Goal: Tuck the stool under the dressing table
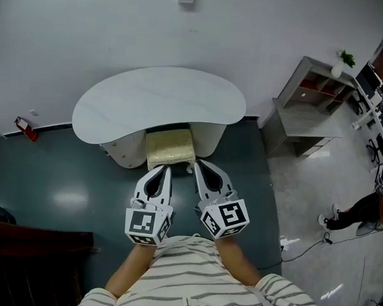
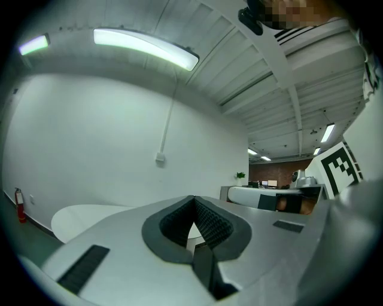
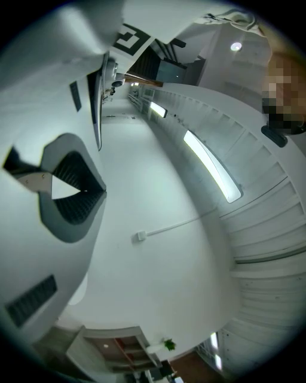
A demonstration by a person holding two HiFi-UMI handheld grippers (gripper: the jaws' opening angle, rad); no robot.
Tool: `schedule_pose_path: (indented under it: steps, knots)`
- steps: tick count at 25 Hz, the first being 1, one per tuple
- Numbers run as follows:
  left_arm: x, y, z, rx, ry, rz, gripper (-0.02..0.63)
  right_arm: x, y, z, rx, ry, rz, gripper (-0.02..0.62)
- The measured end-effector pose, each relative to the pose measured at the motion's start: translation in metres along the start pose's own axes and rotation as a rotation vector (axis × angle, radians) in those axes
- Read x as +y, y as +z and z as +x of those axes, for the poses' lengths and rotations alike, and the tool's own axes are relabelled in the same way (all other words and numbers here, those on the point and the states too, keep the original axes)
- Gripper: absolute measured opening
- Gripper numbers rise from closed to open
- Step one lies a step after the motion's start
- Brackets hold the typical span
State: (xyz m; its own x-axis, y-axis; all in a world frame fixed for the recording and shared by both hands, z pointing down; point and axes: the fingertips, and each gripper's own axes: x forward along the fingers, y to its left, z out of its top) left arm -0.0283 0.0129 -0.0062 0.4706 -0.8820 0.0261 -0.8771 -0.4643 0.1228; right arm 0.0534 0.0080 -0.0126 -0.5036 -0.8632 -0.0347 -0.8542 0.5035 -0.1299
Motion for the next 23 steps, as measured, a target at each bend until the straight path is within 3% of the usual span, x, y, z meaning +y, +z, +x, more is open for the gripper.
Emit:
schedule_pose_path:
  steps: [23]
  knots:
    - [0.005, 0.007, -0.008, -0.048, 0.030, 0.001, 0.006, 0.014, 0.003, -0.002, -0.029, 0.026, -0.042, 0.012]
